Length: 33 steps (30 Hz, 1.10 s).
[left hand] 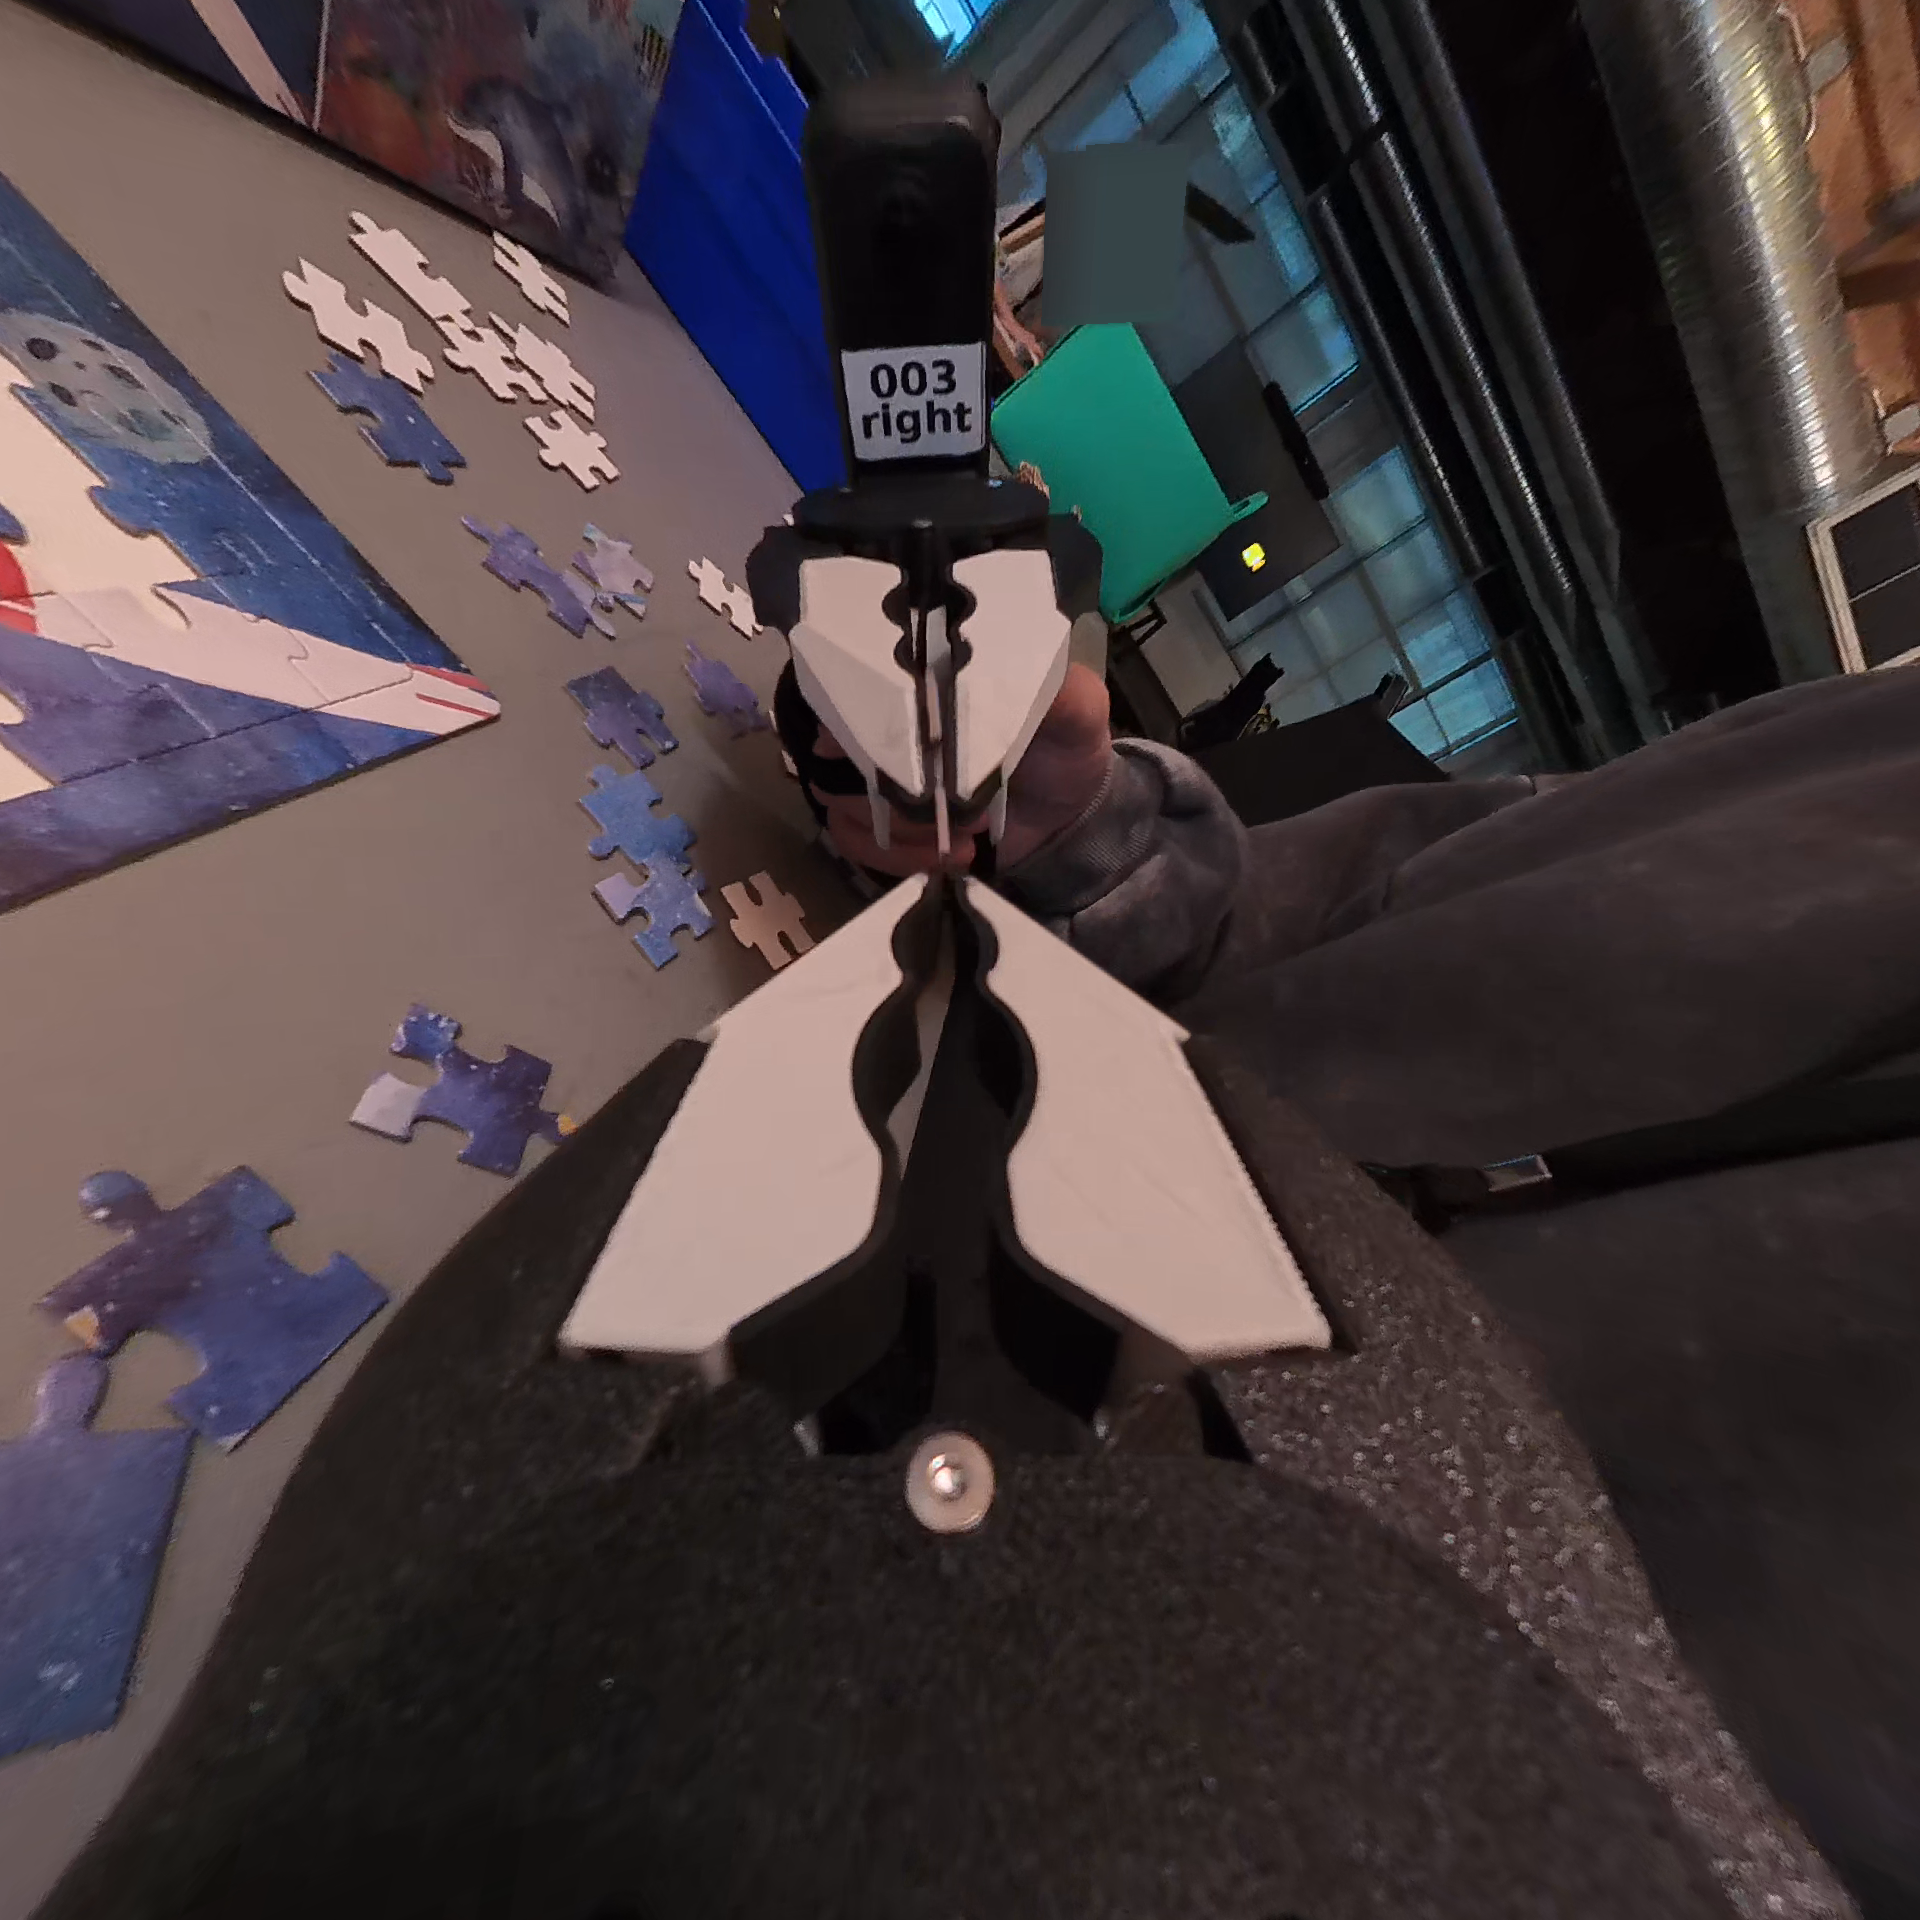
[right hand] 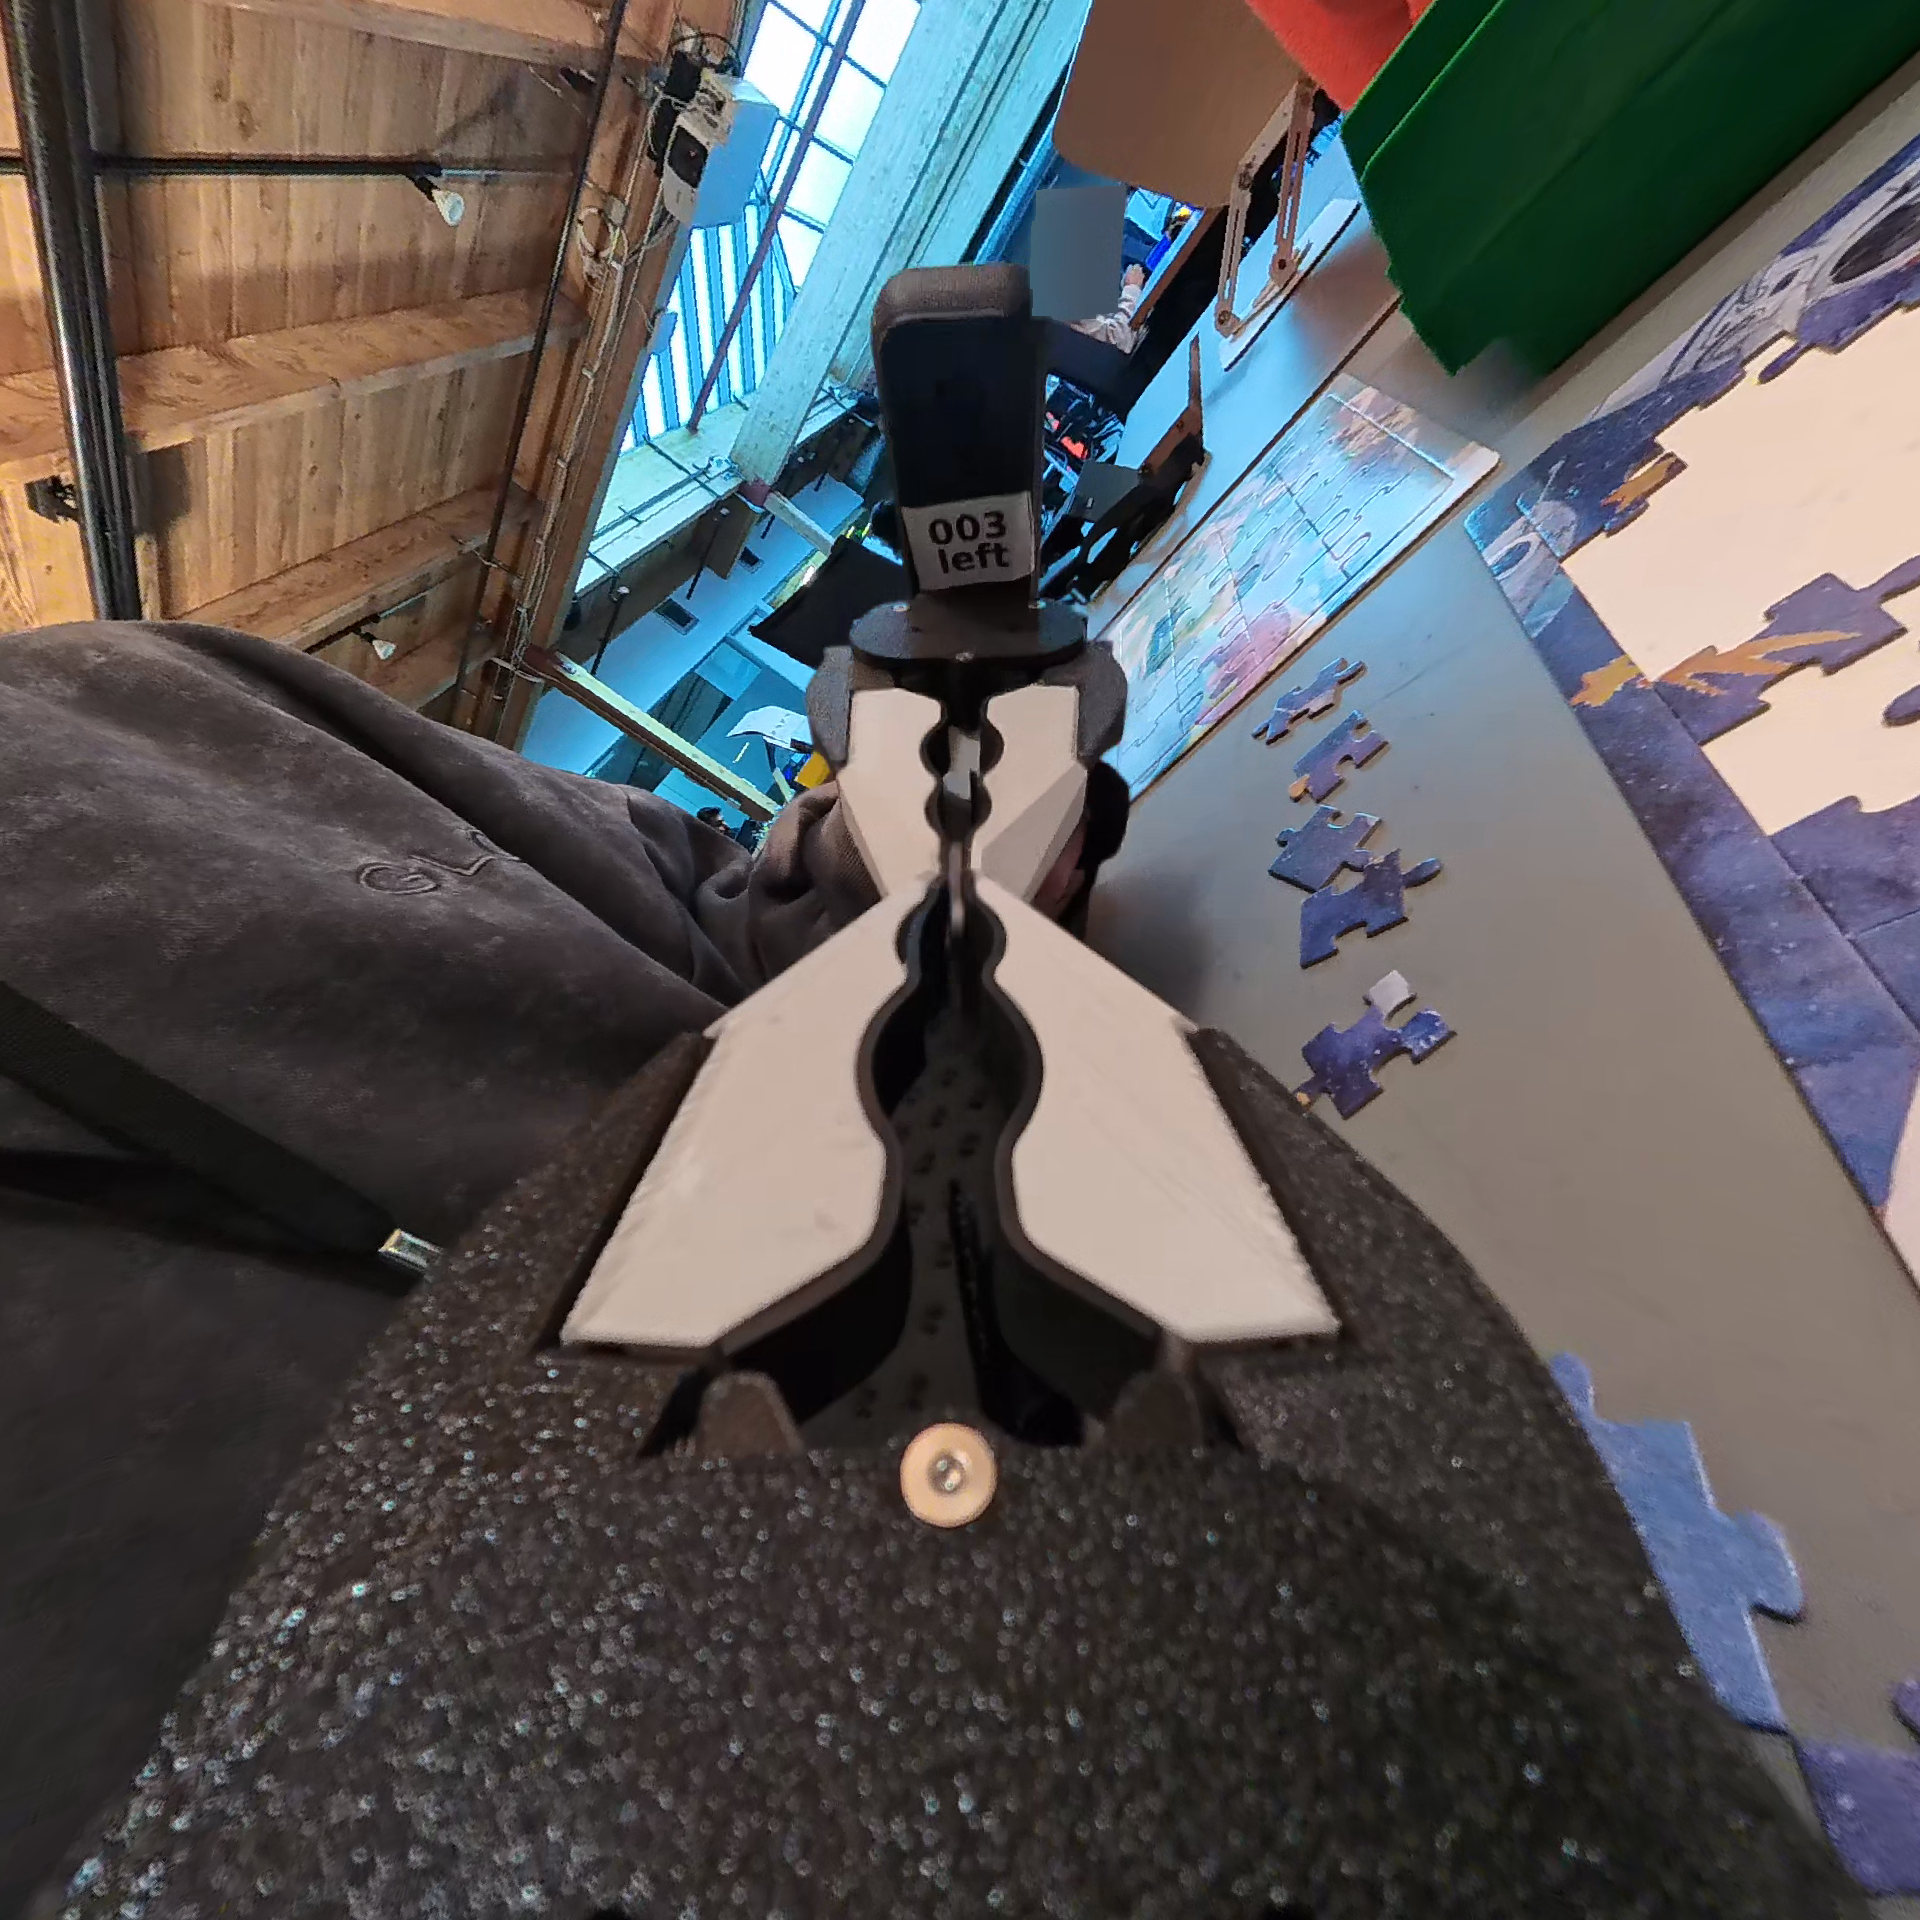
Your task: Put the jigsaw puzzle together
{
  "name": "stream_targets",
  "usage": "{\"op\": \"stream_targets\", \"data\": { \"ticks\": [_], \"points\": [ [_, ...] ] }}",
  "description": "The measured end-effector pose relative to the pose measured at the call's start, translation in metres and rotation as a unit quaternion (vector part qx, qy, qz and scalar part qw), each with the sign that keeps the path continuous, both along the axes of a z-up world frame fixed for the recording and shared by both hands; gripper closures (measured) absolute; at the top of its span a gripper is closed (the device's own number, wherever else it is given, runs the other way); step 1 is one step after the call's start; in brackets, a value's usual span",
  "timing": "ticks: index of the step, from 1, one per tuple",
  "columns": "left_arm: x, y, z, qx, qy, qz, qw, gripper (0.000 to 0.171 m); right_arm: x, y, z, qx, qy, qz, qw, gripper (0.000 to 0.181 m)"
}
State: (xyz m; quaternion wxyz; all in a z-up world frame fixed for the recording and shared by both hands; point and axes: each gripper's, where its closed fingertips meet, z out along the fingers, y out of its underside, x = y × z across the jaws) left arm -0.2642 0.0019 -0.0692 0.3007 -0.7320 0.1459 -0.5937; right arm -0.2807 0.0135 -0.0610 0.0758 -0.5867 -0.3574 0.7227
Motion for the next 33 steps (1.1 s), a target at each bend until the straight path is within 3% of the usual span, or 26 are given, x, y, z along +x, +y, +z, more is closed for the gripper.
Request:
{"op": "stream_targets", "data": {
  "ticks": [23, 28, 30, 33],
  "points": [
    [0.011, 0.003, -0.013, -0.009, 0.025, 0.009, 1.000, 0.171, -0.001, 0.002, -0.002, -0.002, -0.005, -0.007, 1.000, 0.180],
    [-0.002, 0.006, -0.012, -0.006, 0.036, 0.022, 0.999, 0.171, 0.001, 0.008, -0.002, 0.003, -0.006, -0.022, 1.000, 0.180],
    [-0.011, 0.010, -0.011, -0.010, 0.038, 0.036, 0.999, 0.168, 0.001, 0.009, -0.004, 0.009, -0.012, -0.026, 1.000, 0.180],
    [-0.022, 0.019, -0.010, -0.023, 0.037, 0.063, 0.997, 0.146, -0.002, 0.006, -0.017, 0.039, -0.045, -0.025, 0.998, 0.180]
  ]
}}
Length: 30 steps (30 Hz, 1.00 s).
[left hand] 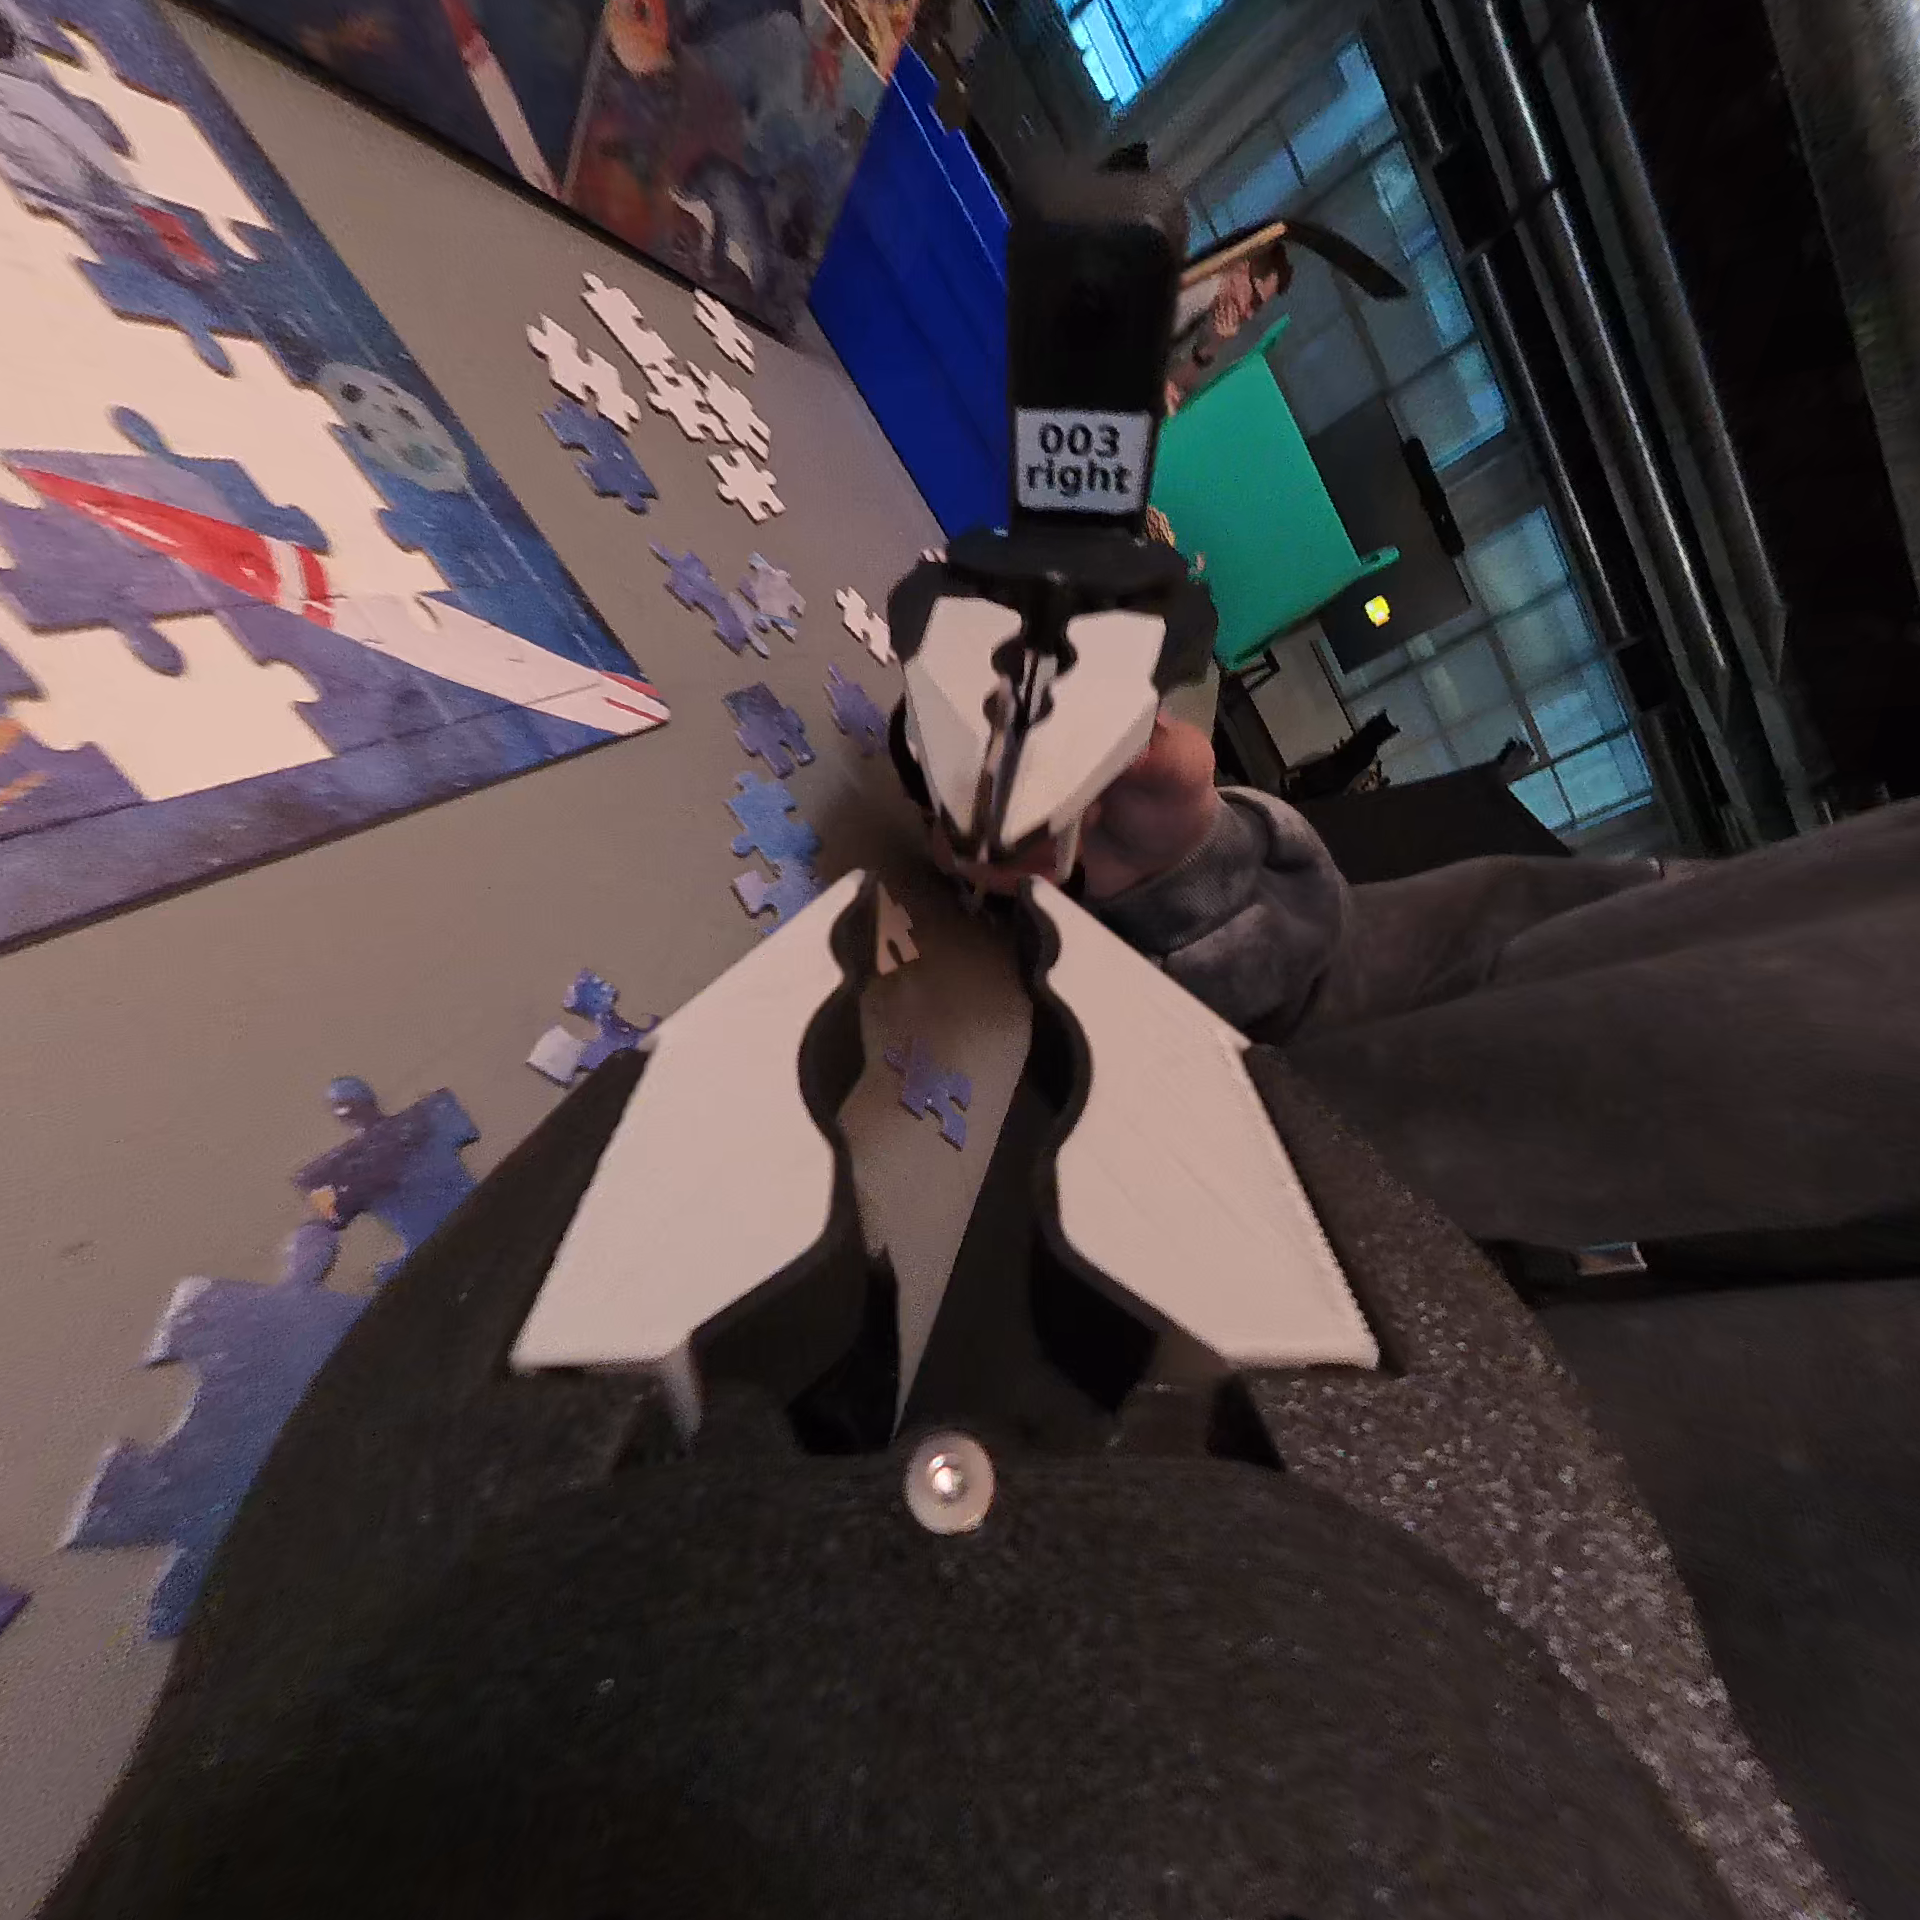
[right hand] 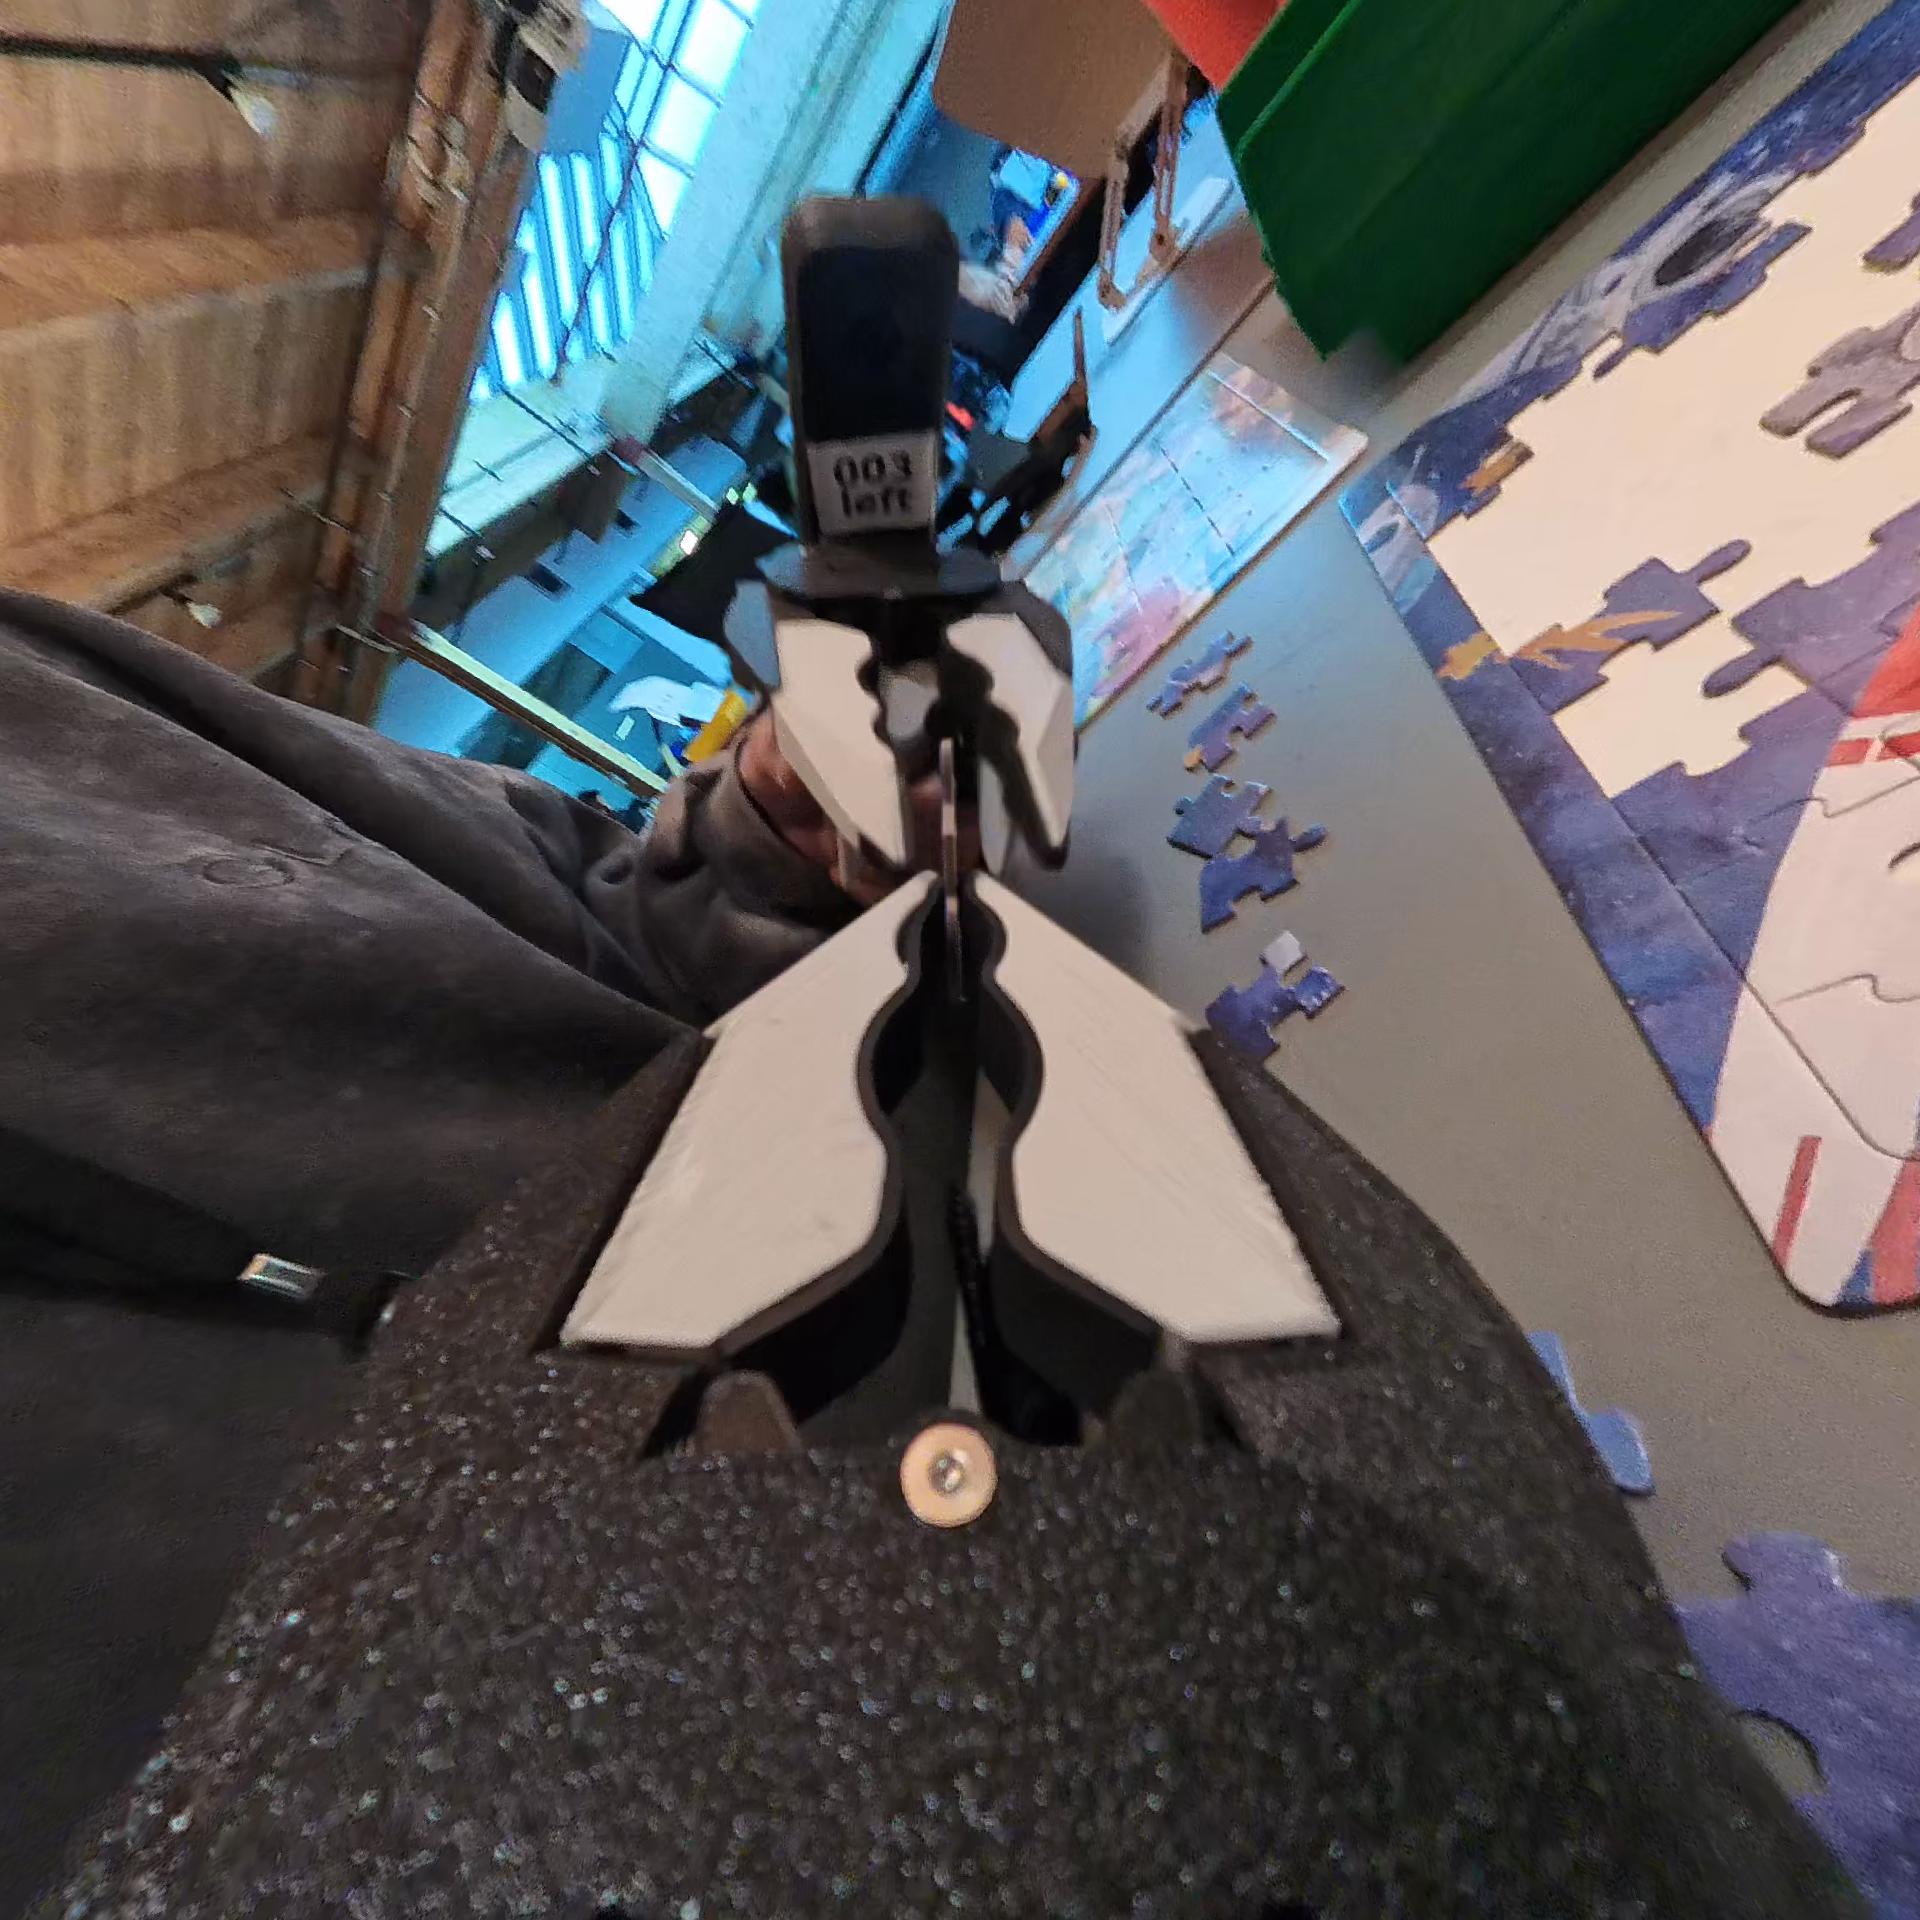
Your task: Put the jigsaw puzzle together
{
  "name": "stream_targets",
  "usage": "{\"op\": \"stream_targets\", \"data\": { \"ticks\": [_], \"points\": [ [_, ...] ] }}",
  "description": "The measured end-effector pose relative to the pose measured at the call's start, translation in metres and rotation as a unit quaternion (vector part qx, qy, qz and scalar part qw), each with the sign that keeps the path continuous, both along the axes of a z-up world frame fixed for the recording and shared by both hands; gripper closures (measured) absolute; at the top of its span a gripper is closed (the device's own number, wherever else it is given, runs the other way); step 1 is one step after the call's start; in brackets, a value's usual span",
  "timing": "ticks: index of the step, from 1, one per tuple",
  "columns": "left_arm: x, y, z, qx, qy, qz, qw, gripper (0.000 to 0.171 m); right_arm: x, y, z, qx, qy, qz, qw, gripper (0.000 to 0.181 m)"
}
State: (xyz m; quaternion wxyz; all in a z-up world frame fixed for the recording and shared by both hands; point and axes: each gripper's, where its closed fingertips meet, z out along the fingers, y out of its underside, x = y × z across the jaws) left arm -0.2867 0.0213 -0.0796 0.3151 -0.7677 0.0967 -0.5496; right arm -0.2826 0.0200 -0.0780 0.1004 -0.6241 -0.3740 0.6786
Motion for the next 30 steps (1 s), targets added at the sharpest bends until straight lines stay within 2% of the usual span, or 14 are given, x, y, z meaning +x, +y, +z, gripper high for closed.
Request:
{"op": "stream_targets", "data": {
  "ticks": [3, 7, 12, 15, 30],
  "points": [
    [0.000, 0.003, 0.006, -0.004, -0.028, 0.006, 1.000, 0.143, -0.004, -0.012, -0.009, 0.034, -0.024, 0.022, 0.999, 0.179],
    [0.014, -0.011, 0.003, 0.001, -0.015, -0.040, 0.999, 0.146, -0.005, -0.021, -0.008, 0.048, -0.022, 0.039, 0.998, 0.179],
    [0.012, -0.013, 0.005, 0.005, -0.016, -0.044, 0.999, 0.157, -0.004, -0.022, -0.007, 0.047, -0.017, 0.041, 0.998, 0.179],
    [0.006, -0.012, 0.009, 0.007, -0.031, -0.037, 0.999, 0.170, -0.003, -0.017, -0.002, 0.034, -0.007, 0.034, 0.999, 0.179],
    [0.003, -0.015, 0.008, 0.006, -0.034, -0.035, 0.999, 0.170, 0.001, -0.008, 0.006, 0.008, 0.015, 0.017, 1.000, 0.179]
  ]
}}
